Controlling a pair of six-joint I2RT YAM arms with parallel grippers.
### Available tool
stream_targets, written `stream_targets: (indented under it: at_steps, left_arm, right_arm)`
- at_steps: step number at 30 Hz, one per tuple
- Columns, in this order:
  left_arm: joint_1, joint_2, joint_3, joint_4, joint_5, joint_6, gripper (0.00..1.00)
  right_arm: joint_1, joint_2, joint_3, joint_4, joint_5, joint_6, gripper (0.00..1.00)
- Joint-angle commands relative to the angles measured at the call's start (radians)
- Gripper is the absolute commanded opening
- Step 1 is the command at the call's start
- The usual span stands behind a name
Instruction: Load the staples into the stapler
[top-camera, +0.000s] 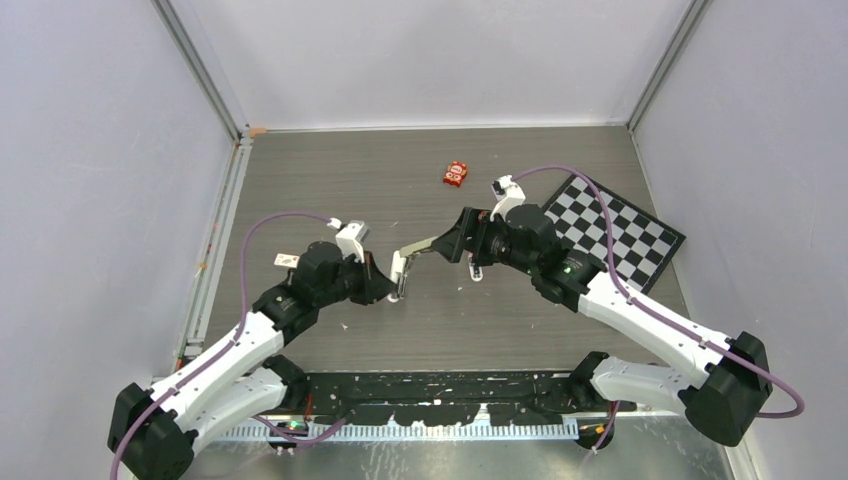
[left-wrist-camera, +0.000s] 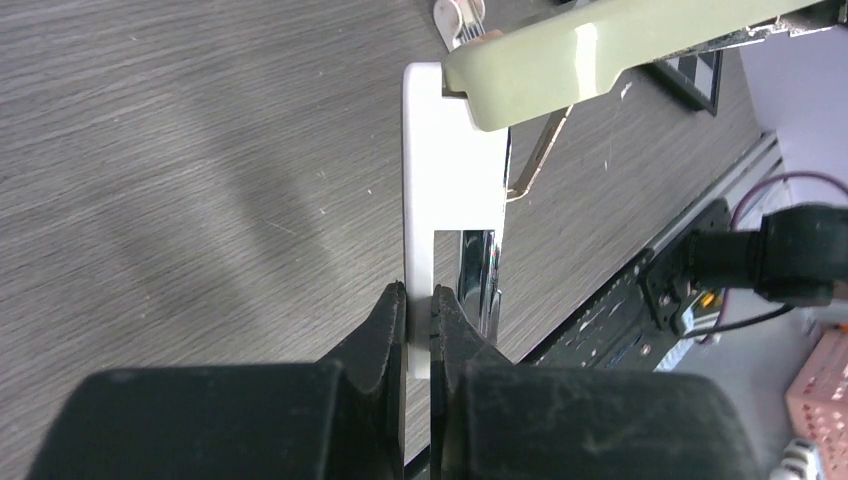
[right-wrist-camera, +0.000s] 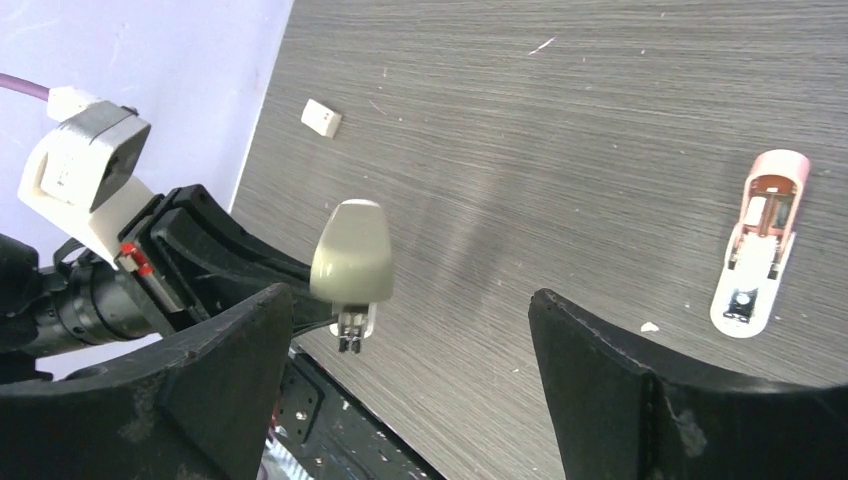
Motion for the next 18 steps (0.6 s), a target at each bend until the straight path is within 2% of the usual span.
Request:
stream_targets:
  at_steps: [1, 8, 15, 18]
  left_arm:
    - [-0.003, 0.023, 0.087, 0.009, -0.078, -0.178, 0.0]
    - [-0.003, 0.095, 0.139, 0.014, -0.03, -0.236, 0.0]
    - [-0.004, 0.084, 0.116, 0.096, 0.011, -0.267, 0.0]
    - [-0.002, 0.071, 0.095, 0.139, 0.024, -0.276, 0.0]
  right_arm:
    - [0.011, -0.017, 0.011, 0.077, -0.006, 0.065, 0.92]
    - [0.104, 0.033, 0.006, 0.151, 0.102, 0.084, 0.88]
    - [0.151, 0.16, 0.065, 0.197, 0.156, 0.133, 0.68]
    - [0.171, 0.203, 0.097, 0.204, 0.177, 0.133, 0.63]
